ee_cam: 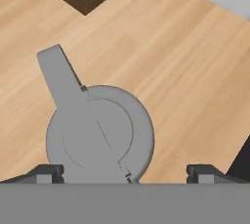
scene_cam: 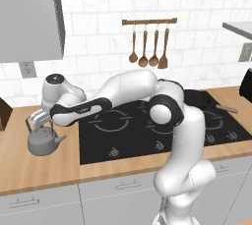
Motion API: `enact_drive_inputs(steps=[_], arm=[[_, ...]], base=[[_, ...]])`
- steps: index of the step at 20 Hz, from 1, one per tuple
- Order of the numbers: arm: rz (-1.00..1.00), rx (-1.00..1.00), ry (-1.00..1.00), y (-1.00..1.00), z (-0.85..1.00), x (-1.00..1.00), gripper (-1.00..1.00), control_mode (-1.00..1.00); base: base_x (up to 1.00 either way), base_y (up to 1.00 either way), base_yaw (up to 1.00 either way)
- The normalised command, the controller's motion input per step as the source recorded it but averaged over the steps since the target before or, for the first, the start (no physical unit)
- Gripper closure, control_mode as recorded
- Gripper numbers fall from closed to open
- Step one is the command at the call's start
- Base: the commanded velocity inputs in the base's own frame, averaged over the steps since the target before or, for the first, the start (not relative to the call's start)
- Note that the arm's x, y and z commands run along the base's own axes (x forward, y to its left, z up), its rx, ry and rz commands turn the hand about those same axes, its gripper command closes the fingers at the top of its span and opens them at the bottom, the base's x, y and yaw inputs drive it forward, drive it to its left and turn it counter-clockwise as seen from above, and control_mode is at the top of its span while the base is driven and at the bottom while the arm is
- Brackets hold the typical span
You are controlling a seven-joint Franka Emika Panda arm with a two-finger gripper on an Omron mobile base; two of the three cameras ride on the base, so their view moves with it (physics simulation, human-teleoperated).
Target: Pick the kettle from the counter and place it on a stove burner. Then turn the burner on.
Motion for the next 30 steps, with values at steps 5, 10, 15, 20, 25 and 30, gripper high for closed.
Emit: enact_drive_inputs(steps=[5,10,15,20,25,30], arm=[[0.0,-0.01,0.0,0.06,-0.21,0.13,-1.0,-1.0],[0.0,0.0,0.02,0.01,-0.05,0.08,1.0,-1.0],[0.0,0.0,0.0,0.0,0.0,0.0,1.0,-1.0],[0.0,0.0,-0.06,-0.19,0.0,-0.05,1.0,-1.0],[0.0,0.0,-0.24,-0.79,0.0,-0.45,1.0,-1.0],[-0.03,0.01,-0.27,-1.0,0.19,-0.23,1.0,-1.0]], base=[[0.0,0.0,0.0],[0.0,0.0,0.0],[0.0,0.0,0.0],[0.0,0.0,0.0],[0.0,0.0,0.0],[0.0,0.0,0.0]])
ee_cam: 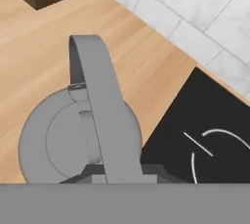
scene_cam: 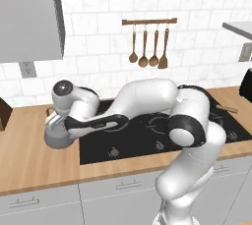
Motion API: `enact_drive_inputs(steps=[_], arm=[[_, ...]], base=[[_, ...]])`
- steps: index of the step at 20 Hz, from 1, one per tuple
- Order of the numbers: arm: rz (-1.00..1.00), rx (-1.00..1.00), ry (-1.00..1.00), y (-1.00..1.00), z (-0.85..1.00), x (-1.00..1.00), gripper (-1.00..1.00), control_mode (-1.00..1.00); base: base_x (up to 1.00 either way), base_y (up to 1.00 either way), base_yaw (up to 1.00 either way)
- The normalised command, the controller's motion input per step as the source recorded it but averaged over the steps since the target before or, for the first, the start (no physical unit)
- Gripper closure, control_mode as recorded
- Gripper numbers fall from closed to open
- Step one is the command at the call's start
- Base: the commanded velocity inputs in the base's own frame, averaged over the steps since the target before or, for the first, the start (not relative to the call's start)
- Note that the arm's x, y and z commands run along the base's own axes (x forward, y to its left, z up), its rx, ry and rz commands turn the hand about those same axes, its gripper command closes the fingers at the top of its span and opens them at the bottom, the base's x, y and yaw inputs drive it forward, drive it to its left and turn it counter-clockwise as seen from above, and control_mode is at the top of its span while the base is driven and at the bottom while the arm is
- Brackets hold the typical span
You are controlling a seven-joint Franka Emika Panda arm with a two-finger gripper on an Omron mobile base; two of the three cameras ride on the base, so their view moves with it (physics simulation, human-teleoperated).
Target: Pick the kettle from the counter and place it on a stove burner. Then turn the burner on.
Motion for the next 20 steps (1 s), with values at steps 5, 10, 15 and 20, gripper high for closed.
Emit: enact_drive_inputs(steps=[5,10,15,20], arm=[[-0.17,0.08,-0.11,-1.0,0.51,0.28,1.0,-1.0],[-0.21,0.02,0.01,-0.96,0.23,0.68,1.0,-1.0],[-0.19,0.0,0.06,-0.76,0.06,0.75,1.0,-1.0],[-0.15,-0.07,0.06,-0.61,-0.02,0.57,1.0,-1.0]], base=[[0.0,0.0,0.0],[0.0,0.0,0.0],[0.0,0.0,0.0],[0.0,0.0,0.0]])
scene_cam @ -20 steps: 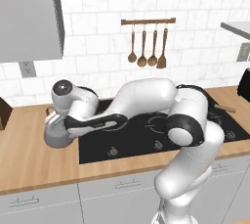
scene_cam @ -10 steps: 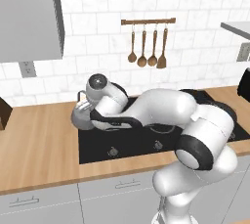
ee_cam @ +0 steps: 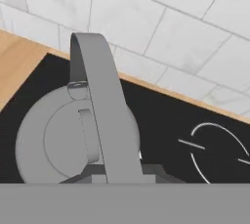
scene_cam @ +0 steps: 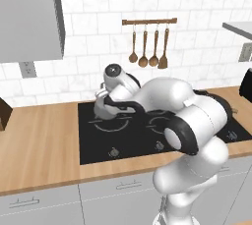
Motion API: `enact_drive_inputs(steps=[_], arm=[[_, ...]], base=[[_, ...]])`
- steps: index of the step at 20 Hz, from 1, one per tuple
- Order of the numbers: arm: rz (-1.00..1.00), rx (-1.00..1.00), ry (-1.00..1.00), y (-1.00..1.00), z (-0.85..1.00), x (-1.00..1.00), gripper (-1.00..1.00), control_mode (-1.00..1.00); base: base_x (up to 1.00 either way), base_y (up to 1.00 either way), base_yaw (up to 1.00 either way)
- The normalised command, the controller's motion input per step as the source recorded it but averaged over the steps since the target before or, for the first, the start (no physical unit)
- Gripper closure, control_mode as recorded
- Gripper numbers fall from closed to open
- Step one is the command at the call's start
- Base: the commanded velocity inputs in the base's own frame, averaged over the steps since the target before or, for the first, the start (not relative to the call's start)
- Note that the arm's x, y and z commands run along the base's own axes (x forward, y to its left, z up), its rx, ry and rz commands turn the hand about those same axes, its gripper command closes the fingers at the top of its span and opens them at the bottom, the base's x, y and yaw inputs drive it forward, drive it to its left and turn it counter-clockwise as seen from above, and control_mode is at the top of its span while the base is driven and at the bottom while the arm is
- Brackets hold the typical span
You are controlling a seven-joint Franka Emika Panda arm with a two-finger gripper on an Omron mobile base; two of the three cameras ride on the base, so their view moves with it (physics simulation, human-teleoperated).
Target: Pick the kettle from the counter and place it on a stove burner. Then turn the burner on.
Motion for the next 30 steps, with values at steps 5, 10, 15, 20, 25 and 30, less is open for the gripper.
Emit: enact_drive_inputs(steps=[5,10,15,20,25,30], arm=[[-0.03,-0.12,0.09,-0.22,-0.14,0.04,1.0,-1.0],[0.0,-0.08,0.08,0.01,-0.23,0.11,1.0,-1.0],[0.0,-0.04,0.04,0.0,-0.34,0.06,1.0,-1.0],[0.0,0.0,0.01,0.0,-0.24,0.0,1.0,-1.0],[0.0,0.0,0.0,0.0,-0.01,0.0,1.0,-1.0],[0.0,0.0,0.0,0.0,0.0,0.0,-1.0,-1.0]], base=[[0.0,0.0,0.0],[0.0,0.0,0.0],[0.0,0.0,0.0],[0.0,0.0,0.0],[0.0,0.0,0.0],[0.0,0.0,0.0]])
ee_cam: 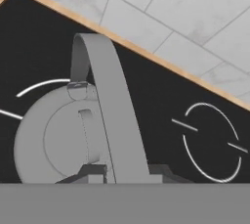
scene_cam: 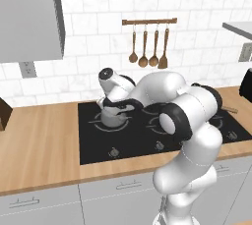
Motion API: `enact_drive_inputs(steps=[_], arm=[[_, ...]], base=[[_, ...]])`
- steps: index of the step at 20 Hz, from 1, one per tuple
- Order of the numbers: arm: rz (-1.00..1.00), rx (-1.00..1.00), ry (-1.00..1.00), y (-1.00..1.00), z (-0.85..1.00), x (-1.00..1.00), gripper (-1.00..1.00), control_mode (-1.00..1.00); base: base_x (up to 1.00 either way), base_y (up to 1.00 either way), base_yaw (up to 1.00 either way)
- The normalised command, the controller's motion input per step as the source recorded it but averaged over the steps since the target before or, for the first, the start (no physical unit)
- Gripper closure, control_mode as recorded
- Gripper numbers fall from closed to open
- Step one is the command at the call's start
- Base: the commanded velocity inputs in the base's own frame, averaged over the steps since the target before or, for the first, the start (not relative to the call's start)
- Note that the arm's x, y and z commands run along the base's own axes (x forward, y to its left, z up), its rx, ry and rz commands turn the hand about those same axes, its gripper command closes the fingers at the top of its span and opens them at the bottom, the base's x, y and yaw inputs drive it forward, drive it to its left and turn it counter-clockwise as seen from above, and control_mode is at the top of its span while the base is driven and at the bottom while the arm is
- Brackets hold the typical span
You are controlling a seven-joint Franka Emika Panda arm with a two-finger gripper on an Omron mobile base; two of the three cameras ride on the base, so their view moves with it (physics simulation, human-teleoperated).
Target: Pick the kettle from the counter and place it on a stove burner. Then turn the burner on.
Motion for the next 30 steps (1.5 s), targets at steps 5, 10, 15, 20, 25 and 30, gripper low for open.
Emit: enact_drive_inputs(steps=[5,10,15,20,25,30], arm=[[0.0,0.0,0.0,0.0,0.0,0.0,-1.0,-1.0],[0.0,0.01,-0.03,0.0,0.19,-0.01,-1.0,-1.0],[-0.06,0.12,-0.19,-0.09,0.68,-0.76,-1.0,-1.0],[-0.14,0.21,-0.2,-0.46,0.52,-1.0,-1.0,-1.0],[-0.17,0.2,0.01,-0.57,0.07,-1.0,-1.0,-1.0],[-0.04,0.2,0.32,0.23,-0.01,-1.0,-1.0,-1.0]], base=[[0.0,0.0,0.0],[0.0,0.0,0.0],[0.0,0.0,0.0],[0.0,0.0,0.0],[0.0,0.0,0.0],[0.0,0.0,0.0]])
